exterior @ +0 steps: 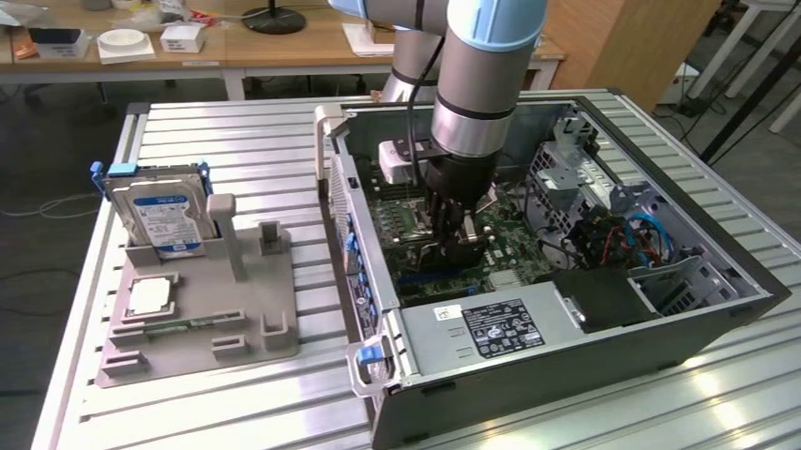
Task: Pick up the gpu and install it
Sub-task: 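Insert the gpu into the slot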
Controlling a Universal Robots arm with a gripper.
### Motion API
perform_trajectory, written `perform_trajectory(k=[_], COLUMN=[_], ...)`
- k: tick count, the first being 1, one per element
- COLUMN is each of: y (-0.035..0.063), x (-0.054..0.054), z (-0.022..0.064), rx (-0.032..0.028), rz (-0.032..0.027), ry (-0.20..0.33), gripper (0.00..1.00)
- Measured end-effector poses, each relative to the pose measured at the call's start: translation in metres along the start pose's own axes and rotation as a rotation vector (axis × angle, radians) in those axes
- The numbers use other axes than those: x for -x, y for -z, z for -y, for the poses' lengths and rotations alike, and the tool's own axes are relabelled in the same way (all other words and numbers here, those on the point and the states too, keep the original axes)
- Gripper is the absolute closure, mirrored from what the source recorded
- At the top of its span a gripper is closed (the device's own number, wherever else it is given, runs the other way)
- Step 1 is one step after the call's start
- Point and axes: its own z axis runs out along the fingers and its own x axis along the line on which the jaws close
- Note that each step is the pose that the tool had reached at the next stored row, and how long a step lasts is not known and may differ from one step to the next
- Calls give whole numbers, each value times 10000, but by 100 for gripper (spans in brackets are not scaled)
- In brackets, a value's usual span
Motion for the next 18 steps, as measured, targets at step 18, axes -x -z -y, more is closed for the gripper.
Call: perform_trajectory(k=[18], y=[-6], x=[-42], z=[-15], rx=[-4], rz=[6], ry=[53], gripper=[74])
